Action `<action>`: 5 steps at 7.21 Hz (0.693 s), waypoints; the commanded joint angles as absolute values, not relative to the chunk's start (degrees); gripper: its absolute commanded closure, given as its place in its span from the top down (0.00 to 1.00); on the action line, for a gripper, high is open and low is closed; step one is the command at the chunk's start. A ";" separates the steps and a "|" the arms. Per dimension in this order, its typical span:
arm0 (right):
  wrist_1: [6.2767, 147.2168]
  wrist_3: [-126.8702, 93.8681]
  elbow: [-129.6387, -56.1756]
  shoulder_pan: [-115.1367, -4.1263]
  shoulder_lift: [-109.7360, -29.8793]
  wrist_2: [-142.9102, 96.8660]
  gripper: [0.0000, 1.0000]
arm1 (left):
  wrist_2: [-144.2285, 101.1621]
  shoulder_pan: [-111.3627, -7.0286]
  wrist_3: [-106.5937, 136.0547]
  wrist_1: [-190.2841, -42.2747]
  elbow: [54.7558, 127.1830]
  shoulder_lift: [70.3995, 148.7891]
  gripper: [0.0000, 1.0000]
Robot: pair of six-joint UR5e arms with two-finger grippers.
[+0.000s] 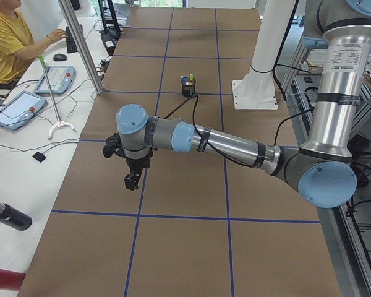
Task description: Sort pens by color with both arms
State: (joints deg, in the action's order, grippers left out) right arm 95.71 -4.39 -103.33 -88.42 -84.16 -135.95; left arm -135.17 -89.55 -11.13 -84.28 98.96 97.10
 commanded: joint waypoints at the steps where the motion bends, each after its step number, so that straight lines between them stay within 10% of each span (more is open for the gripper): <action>1: 92.04 -5.18 -103.89 -83.87 -83.33 -136.66 0.99 | -138.85 -89.47 -11.08 -91.79 98.97 97.47 1.00; 5: 77.23 -30.05 -105.81 -73.51 -81.56 -141.59 0.99 | -139.57 -84.64 -0.22 -95.98 99.49 101.05 1.00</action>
State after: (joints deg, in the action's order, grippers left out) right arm 84.21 -19.01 -105.03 -77.69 -81.74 -141.14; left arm -139.43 -85.62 -4.90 -95.61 99.40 98.95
